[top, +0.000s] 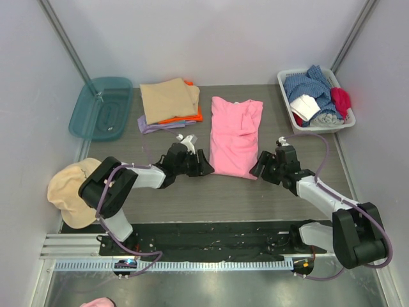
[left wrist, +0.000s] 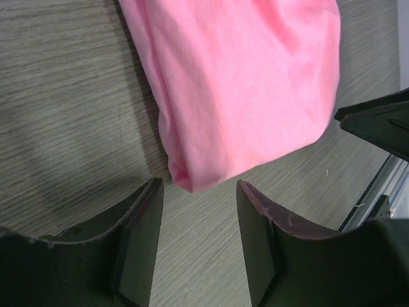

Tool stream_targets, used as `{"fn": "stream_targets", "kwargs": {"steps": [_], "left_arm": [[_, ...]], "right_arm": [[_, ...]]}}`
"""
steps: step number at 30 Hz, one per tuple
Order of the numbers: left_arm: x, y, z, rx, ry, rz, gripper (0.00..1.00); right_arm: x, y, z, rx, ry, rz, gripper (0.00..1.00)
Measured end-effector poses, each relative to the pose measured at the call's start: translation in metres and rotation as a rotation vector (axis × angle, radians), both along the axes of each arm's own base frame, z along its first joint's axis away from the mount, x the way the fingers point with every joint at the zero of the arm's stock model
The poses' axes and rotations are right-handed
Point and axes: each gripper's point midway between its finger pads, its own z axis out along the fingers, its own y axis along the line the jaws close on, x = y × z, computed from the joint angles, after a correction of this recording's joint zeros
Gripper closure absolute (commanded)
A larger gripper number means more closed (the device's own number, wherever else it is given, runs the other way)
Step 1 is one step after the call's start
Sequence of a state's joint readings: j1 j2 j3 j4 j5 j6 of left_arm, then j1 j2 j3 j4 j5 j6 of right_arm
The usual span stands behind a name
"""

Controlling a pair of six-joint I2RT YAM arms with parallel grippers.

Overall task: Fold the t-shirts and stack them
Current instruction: Fold the tshirt

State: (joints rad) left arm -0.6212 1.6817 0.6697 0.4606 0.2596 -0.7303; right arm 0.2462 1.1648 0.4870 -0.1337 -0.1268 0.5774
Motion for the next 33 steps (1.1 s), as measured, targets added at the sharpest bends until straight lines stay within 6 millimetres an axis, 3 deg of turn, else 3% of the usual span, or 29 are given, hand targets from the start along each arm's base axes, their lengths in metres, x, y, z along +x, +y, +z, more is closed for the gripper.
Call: {"fn": "stream_targets", "kwargs": {"steps": [6,16,30,33], "left_arm": [[0.001,-0.004,-0.008,0.004,0.014,-0.006,0.49],[0.003,-0.009,-0.012,-0.012,0.018,-0.010,0.53],[0.008,-0.018,-0.014,-0.056,0.027,-0.010,0.61],[0.008,-0.020,-0.015,-0.064,0.031,-0.013,0.69]], "right_arm": [[0.002,0.003,-0.008,0.010,0.013,0.004,0.36],[0.002,0.006,-0.015,0.028,0.023,0.008,0.52],[0.003,0.011,-0.021,0.050,0.028,0.018,0.58],[0.004,0.012,-0.022,0.054,0.025,0.019,0.69]]}}
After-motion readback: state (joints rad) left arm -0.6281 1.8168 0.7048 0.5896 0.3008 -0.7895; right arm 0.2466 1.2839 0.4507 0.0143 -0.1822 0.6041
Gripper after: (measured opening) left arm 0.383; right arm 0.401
